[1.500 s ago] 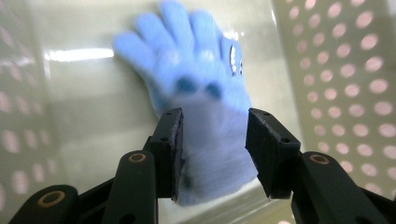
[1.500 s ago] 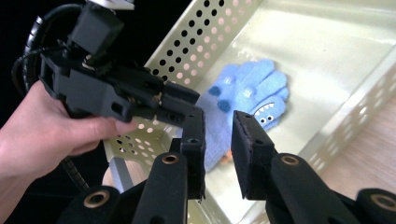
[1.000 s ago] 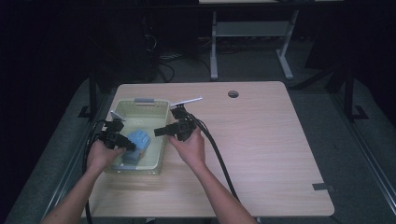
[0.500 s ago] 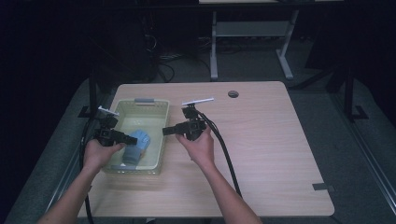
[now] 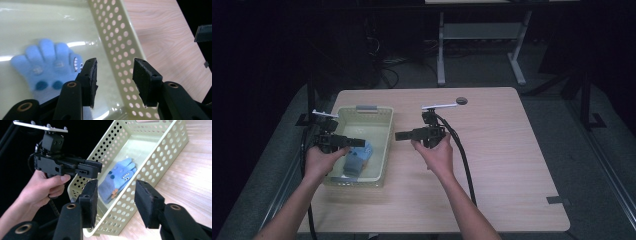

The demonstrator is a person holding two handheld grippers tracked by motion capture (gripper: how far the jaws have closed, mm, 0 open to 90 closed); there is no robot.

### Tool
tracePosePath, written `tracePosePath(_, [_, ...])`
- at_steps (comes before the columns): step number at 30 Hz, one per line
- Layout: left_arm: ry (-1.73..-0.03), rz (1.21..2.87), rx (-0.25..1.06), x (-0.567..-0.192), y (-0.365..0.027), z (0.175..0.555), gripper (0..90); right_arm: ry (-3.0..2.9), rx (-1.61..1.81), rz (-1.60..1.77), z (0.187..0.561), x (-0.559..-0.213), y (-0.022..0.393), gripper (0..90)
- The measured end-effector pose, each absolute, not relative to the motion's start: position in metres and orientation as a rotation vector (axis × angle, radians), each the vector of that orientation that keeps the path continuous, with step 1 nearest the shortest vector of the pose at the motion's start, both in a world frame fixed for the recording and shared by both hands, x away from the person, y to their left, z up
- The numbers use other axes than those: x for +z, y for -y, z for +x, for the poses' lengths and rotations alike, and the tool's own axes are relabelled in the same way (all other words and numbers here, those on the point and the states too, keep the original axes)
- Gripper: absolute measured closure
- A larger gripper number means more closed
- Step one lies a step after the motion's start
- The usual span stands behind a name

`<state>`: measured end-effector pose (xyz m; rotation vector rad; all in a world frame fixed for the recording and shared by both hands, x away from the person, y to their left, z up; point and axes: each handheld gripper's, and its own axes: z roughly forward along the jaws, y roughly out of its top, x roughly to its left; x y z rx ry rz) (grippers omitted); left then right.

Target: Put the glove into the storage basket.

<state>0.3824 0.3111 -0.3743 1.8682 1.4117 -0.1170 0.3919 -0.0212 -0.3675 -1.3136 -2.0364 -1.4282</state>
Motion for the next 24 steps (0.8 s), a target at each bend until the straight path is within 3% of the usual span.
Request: tracePosePath(24, [-1.248, 1.849, -0.147, -0.359, -0.27, 0.378, 39.0, 1.956, -1.495, -1.358, 0.386, -0.367, 0.074, 43.3])
